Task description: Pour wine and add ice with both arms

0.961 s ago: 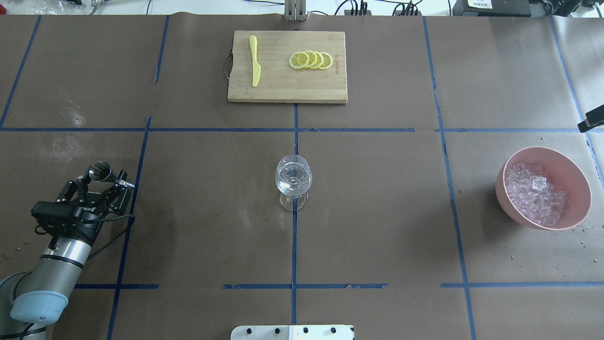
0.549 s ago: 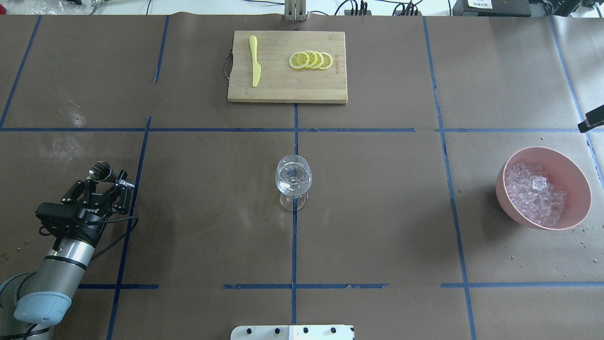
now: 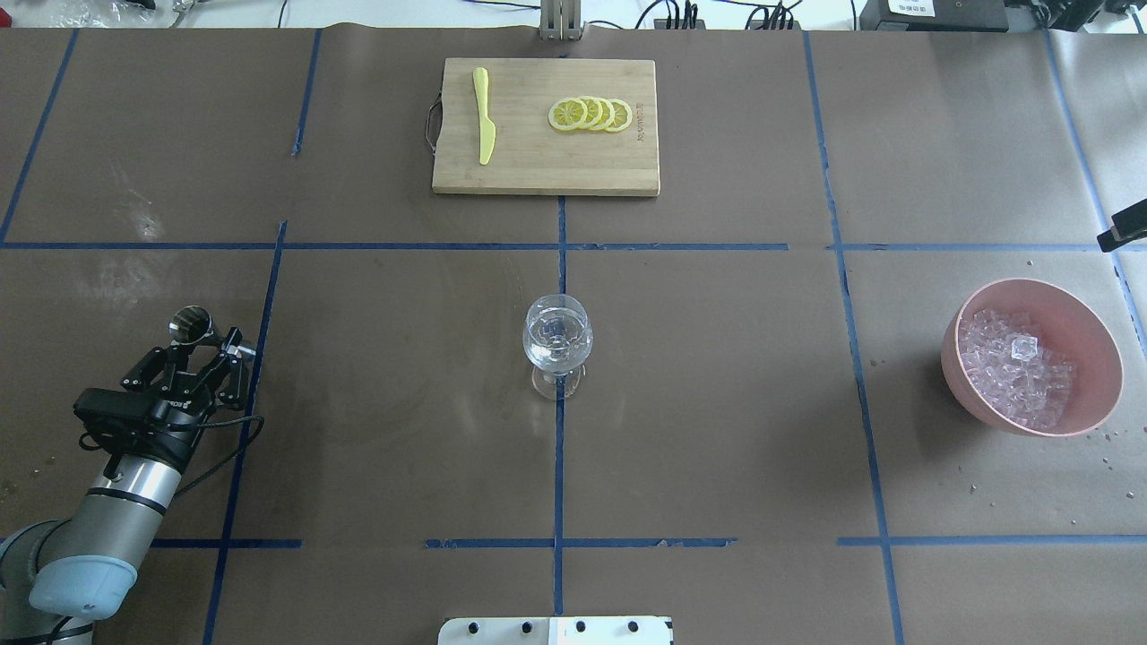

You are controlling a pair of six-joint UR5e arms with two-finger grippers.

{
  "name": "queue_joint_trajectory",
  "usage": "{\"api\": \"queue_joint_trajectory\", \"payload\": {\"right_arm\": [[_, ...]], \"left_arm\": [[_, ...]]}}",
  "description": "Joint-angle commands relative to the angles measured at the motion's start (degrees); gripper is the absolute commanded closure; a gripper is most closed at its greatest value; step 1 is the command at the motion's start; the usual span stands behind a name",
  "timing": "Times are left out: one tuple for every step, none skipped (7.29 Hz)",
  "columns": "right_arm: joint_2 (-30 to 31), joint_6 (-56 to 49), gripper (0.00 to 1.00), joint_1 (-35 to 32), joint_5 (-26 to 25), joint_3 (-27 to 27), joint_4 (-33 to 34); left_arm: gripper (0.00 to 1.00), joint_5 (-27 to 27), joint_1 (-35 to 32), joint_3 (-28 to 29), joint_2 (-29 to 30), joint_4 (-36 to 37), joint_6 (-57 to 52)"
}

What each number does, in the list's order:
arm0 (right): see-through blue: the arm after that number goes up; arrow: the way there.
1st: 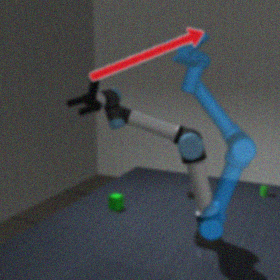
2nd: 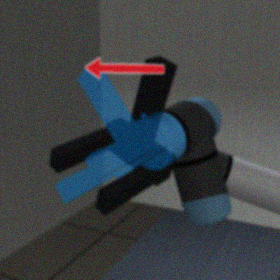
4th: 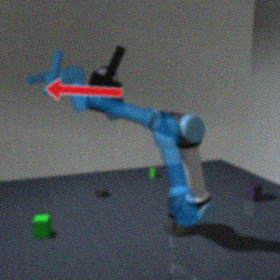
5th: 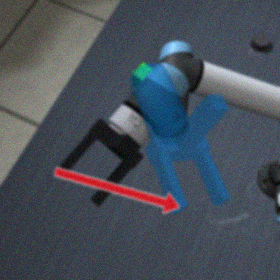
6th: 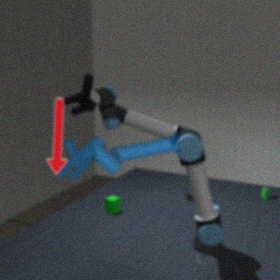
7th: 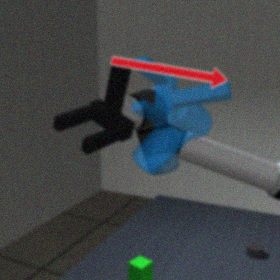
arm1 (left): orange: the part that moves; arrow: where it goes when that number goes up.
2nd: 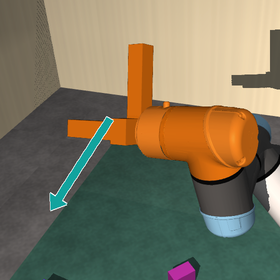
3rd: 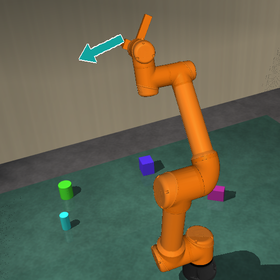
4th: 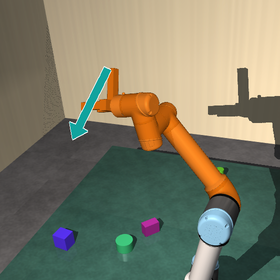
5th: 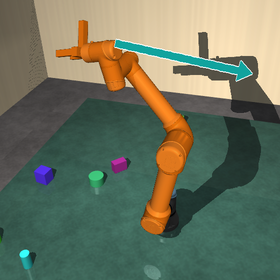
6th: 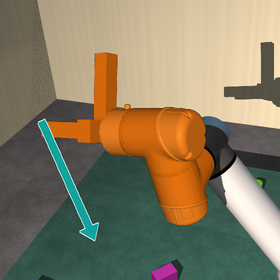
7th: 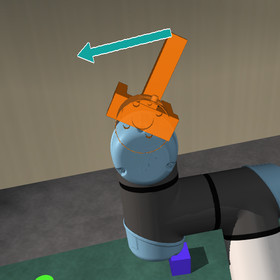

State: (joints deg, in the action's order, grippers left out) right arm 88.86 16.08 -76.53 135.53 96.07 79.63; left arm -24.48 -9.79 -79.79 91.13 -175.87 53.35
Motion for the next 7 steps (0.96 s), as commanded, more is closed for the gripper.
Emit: {"api": "queue_joint_trajectory", "payload": {"right_arm": [[0.0, 0.1, 0.00, 0.0, 0.0, 0.0, 0.0], [0.0, 0.1, 0.00, 0.0, 0.0, 0.0, 0.0], [0.0, 0.1, 0.00, 0.0, 0.0, 0.0, 0.0], [0.0, 0.1, 0.00, 0.0, 0.0, 0.1, -0.1], [-0.1, 0.1, 0.00, 0.0, 0.0, 0.1, 0.0], [-0.2, 0.1, 0.00, 0.0, 0.0, 0.2, -0.1], [-0.2, 0.1, 0.00, 0.0, 0.0, 0.2, -0.1]], "left_arm": [[0.58, -0.1, 0.0, 0.2, 0.3, 0.0, 0.0], [0.79, -0.6, 0.1, 0.2, 0.5, 0.0, -0.1], [1.00, -1.6, 0.1, 0.0, 0.5, 0.1, -0.1], [1.00, -3.8, -0.1, -0.9, 0.5, -0.3, -4.5], [1.00, -6.3, -1.3, -4.5, 0.3, -1.2, -12.1], [1.00, -8.9, -2.8, -7.0, 0.4, -1.6, -12.9], [1.00, -10.7, -4.3, -8.6, 0.5, -1.3, -13.4]]}}
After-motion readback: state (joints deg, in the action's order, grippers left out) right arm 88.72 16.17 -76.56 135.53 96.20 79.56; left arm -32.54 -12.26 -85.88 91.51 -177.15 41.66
